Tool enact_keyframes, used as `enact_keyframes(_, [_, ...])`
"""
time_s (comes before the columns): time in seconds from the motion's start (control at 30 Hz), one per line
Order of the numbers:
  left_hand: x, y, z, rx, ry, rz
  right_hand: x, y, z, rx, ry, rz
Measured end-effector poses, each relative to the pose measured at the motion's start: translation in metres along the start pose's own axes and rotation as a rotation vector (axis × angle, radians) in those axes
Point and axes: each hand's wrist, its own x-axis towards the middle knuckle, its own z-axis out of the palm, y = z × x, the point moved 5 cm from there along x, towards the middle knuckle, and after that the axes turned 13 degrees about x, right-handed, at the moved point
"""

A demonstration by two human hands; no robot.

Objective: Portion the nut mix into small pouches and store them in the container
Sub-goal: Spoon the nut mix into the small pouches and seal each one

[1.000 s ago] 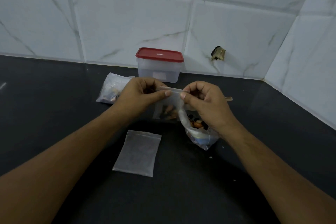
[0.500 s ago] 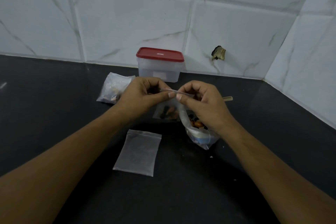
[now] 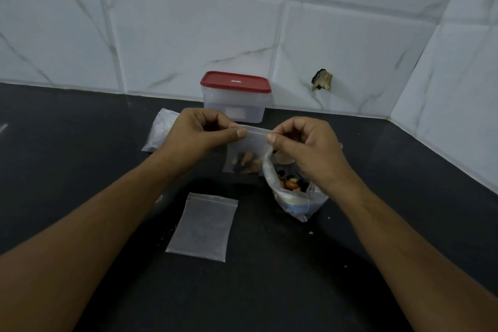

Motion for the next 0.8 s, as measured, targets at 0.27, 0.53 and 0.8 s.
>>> enact_keyframes(0.27, [-0.003, -0.001, 0.007, 0.053, -0.004, 0.089, -0.004, 0.005, 0.001, -0.035, -0.03, -0.009])
enact_keyframes(0.53, [-0.005, 0.006, 0.012, 0.126, -0.072, 0.165, -0.007, -0.004, 0.022, -0.048, -0.114, -0.112])
enact_keyframes(0.8, [-0.001, 0.004, 0.005, 0.067, -0.02, 0.11, 0.0, -0.002, 0.008, -0.058, -0.015, -0.089])
